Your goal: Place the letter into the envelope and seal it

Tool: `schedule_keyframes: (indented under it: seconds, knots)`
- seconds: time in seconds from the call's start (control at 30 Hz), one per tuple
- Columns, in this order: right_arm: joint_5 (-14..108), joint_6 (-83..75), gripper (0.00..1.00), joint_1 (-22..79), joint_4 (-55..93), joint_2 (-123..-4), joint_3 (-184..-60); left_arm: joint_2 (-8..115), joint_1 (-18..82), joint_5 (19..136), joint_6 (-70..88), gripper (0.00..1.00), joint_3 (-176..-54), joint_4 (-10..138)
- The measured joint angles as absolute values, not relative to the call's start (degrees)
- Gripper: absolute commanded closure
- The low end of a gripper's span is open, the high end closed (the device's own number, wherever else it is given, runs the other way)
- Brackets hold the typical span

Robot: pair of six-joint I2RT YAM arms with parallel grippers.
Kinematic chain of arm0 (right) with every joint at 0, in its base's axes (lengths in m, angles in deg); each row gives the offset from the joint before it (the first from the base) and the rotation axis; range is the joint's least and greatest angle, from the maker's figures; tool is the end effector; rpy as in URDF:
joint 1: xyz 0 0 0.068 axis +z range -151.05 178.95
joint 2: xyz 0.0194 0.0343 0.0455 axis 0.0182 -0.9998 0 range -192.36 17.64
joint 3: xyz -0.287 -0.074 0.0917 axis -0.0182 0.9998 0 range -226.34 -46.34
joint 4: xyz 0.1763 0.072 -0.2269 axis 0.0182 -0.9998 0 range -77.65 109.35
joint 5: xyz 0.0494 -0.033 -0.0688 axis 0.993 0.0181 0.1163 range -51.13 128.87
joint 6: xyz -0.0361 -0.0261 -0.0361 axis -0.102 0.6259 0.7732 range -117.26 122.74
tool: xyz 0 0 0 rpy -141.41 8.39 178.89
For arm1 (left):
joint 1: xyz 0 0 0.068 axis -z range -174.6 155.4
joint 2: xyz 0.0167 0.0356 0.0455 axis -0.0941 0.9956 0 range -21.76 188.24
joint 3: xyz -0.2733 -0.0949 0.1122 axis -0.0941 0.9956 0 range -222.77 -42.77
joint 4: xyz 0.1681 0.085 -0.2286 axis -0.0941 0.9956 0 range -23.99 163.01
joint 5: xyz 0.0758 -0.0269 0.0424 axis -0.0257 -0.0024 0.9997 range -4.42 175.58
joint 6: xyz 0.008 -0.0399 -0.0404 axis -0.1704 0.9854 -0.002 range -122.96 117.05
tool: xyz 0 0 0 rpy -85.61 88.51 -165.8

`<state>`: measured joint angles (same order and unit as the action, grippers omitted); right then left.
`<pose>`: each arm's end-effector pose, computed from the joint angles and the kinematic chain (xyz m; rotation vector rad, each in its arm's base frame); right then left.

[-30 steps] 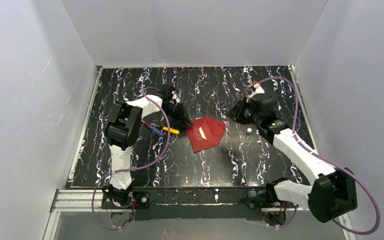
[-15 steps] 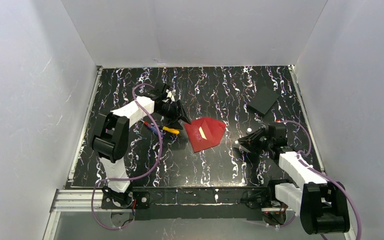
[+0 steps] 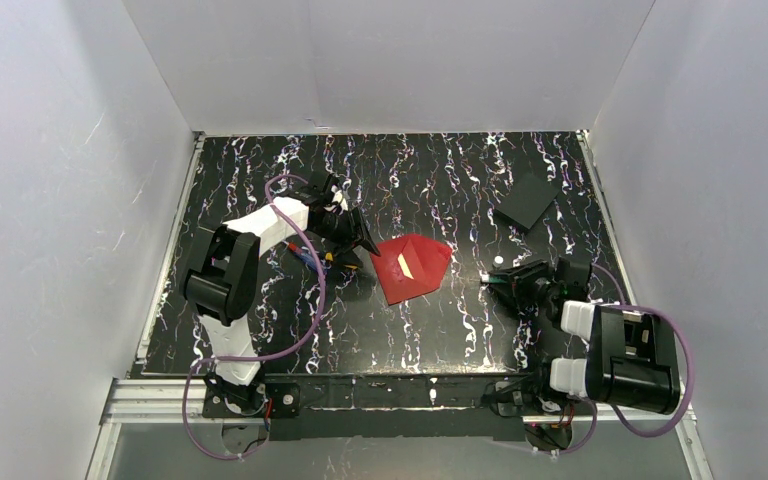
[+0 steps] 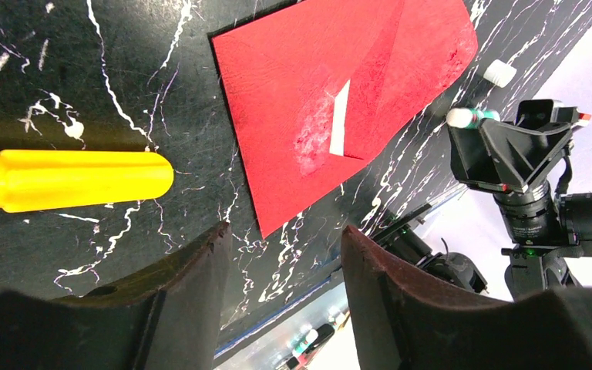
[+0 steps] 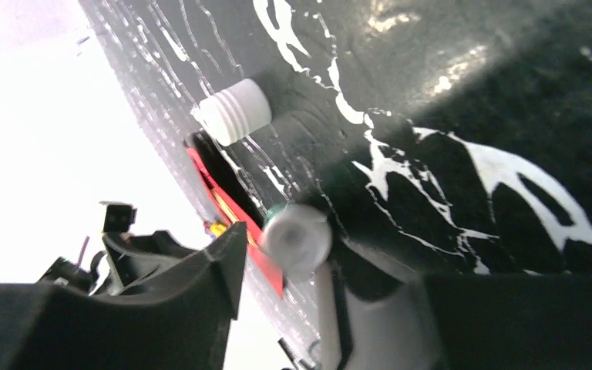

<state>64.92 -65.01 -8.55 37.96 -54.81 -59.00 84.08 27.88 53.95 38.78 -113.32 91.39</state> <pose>0.2062 -0.0091 0.1159 1.2768 2.0728 1.0360 0.3804 -0.1804 0.1961 -0.2644 2.8024 -1.0641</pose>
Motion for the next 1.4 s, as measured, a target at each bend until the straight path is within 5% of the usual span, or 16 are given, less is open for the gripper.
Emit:
schedule_keyframes:
  seconds: [0.1,0.23,0.43,0.63,1.03,1.4]
  knots:
    - [67.2,-65.9,0.38,-10.3,40.4,-56.0,-58.8,84.1,27.9,53.9,38.8,0.47,-113.3,91.4]
    - [67.1,-63.8,0.35,-11.4,37.4,-53.5,-60.0,84.1,27.9,54.0,38.8,0.52,-113.1,91.3]
    - [66.6,-58.3,0.74,-11.0,28.0,-46.6,-64.4,84.0,27.9,54.0,38.5,0.8,-112.2,91.0]
    - [65.8,-54.8,0.79,-7.1,24.4,-47.6,-71.3,82.2,28.3,53.5,38.1,0.94,-111.3,89.4]
    - [60.9,-38.5,0.98,8.0,21.0,-79.0,-97.7,86.8,32.4,57.9,36.7,1.0,-114.4,90.7]
    - [60.2,-30.3,0.99,10.6,10.8,-89.2,-107.7,93.0,36.4,72.2,32.5,1.0,-122.0,99.9]
